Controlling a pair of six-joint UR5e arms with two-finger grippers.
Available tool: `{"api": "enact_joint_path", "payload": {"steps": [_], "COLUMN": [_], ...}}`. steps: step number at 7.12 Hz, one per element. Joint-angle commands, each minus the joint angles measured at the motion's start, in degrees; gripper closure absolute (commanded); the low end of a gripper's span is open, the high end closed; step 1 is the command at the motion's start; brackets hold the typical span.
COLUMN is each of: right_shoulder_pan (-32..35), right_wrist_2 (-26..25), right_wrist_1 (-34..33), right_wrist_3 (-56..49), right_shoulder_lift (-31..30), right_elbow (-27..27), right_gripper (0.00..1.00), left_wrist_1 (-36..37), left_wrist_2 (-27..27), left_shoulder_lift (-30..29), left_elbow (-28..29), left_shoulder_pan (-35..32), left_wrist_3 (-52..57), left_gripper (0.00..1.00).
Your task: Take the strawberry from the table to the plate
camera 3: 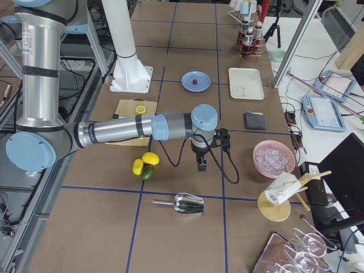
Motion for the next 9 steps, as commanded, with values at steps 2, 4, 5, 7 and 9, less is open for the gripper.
{"api": "enact_joint_path", "payload": {"steps": [2,4,5,7,9], "right_shoulder_pan": [0.1,0.0,0.0,-0.1,-0.2], "right_wrist_2": [0.3,0.4,0.4,0.4,0.3], "right_wrist_1": [-4.9,-4.6,-4.5,-4.4,-4.4], "right_wrist_3": [0.2,0.2,0.3,0.3,0.3], "right_shoulder_lift": [2.4,2.4,2.3,2.3,2.4], "right_elbow": [0.6,0.2,0.2,0.1,0.1], "right_gripper": [0.0,0.0,0.0,0.0,0.0], "left_wrist_1": [4.0,3.7,3.7,3.6,3.3], "left_wrist_2": [5.9,5.7,5.7,5.7,5.2], "left_shoulder_lift": [-0.9,0.0,0.9,1.6,1.8], "left_elbow": [-2.4,-2.5,-2.2,-1.9,-1.8], "left_shoulder_pan": [0.0,0.0,0.0,0.2,0.2], "left_wrist_3": [0.0,0.3,0.3,0.3,0.3], "left_gripper": [0.0,0.0,0.0,0.0,0.0]}}
